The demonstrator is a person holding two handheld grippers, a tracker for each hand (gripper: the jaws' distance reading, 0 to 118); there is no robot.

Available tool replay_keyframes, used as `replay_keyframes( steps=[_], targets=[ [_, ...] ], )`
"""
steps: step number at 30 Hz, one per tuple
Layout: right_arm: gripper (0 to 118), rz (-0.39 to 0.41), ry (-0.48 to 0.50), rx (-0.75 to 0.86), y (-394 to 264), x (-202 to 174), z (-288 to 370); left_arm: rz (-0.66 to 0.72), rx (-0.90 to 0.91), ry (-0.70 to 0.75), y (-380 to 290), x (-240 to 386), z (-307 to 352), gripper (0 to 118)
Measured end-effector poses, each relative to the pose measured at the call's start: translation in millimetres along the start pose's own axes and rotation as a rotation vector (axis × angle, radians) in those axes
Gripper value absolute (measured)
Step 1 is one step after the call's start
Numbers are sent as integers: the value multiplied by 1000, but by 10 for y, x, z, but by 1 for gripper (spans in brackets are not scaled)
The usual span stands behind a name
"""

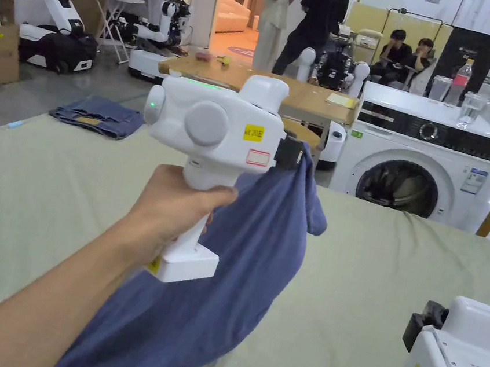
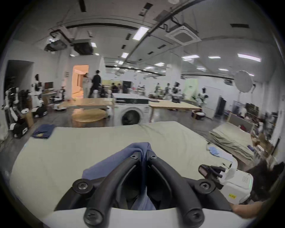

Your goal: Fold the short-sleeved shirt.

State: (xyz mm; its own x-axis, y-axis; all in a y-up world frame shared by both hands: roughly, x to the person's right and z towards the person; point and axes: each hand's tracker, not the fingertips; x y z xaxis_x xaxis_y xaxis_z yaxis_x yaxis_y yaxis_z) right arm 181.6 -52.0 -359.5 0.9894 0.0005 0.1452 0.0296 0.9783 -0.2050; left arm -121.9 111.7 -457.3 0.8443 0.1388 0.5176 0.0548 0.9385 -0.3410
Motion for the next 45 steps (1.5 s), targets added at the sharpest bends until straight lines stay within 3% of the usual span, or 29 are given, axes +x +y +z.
replay_keyframes(
  steps=[9,17,19,22,23,28,29,31,32,40,45],
  targets=[
    [0,-19,-193,-14,-106,973,359,-3,-202,-284,-659,1240,-1153,0],
    [0,-50,-251,-86,-303,1317,439,25,-386,-344,-1564,1596,-1505,0],
    [0,-47,-246,-101,-331,1308,416,32,-408,-350,-1651,1606,-1509,15],
    [0,-46,-227,-114,-330,1245,382,36,-406,-346,-1632,1566,-1413,57],
    [0,-44,-218,-114,-317,1208,373,34,-391,-328,-1602,1536,-1353,60],
    [0,-37,-160,-94,-214,986,310,43,-248,-219,-1433,1202,-949,56],
    [0,-37,-148,-90,-192,929,294,52,-220,-185,-1428,1118,-852,49],
    [0,-37,-120,-82,-155,812,267,43,-171,-114,-1454,962,-670,8],
    [0,-36,-105,-78,-142,747,252,34,-155,-78,-1483,875,-597,2],
    [0,-22,-11,-80,-106,343,116,109,-159,144,-1616,67,-85,0],
    [0,-24,15,-98,-129,256,26,245,-300,219,-1592,-609,23,0]
  ],
)
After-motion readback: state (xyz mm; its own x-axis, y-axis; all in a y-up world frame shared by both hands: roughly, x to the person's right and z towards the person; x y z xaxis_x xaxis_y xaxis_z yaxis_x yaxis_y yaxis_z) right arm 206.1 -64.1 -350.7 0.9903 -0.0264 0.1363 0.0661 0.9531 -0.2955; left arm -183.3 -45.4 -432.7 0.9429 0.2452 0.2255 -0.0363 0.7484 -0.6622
